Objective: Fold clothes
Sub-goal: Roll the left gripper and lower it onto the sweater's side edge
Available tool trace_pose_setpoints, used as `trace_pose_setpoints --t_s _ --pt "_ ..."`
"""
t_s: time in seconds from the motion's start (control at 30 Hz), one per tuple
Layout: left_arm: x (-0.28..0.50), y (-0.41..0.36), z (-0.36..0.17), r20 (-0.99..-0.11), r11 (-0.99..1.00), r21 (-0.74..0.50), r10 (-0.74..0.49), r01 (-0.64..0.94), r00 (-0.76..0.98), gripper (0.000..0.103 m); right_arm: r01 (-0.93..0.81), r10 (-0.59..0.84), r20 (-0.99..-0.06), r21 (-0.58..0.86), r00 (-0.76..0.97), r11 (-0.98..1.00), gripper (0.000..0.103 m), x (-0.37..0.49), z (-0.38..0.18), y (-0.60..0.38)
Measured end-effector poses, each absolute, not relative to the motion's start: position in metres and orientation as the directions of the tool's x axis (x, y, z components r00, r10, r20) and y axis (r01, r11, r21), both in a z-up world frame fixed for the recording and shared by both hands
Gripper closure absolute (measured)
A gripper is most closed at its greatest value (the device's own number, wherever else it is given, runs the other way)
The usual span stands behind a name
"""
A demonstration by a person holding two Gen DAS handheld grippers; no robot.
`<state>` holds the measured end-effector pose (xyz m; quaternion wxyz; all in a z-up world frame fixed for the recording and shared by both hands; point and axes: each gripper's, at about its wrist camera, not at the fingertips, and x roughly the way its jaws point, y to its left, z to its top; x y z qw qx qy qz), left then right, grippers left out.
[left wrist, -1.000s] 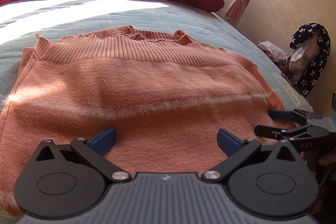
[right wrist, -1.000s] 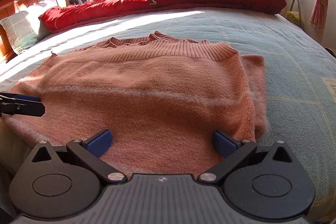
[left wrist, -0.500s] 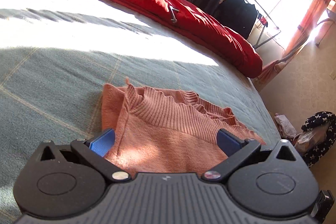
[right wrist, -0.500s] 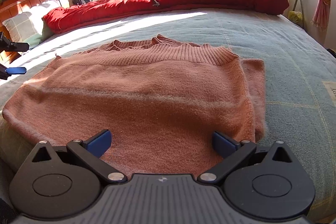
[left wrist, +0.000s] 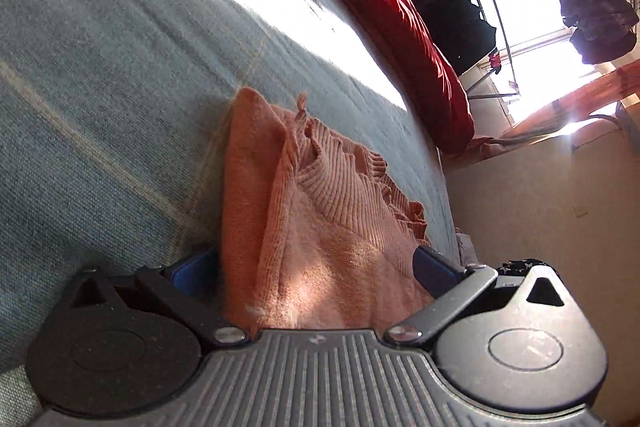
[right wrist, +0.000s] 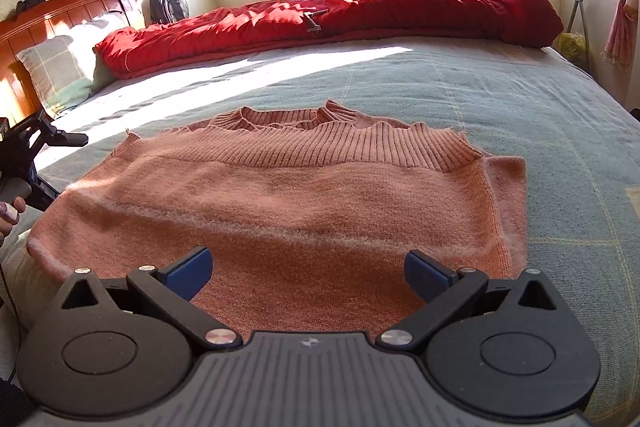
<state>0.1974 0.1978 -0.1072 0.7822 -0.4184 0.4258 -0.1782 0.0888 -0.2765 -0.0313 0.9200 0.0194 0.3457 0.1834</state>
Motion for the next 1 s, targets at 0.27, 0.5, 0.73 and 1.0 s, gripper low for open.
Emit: trace_pose_setpoints --t_s 0.27,0.5,0.73,1.0 --pt "0.240 0.186 -0.110 -0.545 0.604 -0.797 -0.696 -0.029 0.468 0.001 -0.346 0.347 -0.646 0.135 0.680 0.929 0.000 0.090 -0.031 -0.258" --pt "0.208 0.173 -0.104 -0.535 0.614 -0.785 -0.738 0.081 0.412 0.001 -0.356 0.342 -0.652 0.117 0.676 0.927 0.000 0.089 -0.029 -0.256" --pt "0.230 0.167 -0.109 -0.533 0.599 -0.796 -0.762 0.089 0.367 0.002 -0.369 0.421 -0.646 0.225 0.637 0.902 0.000 0.099 -0.025 -0.255" --pt "0.219 0.155 -0.107 -0.559 0.642 -0.746 -0.748 0.176 0.358 0.007 -0.441 0.577 -0.673 0.391 0.462 0.808 0.000 0.118 -0.002 -0.234"
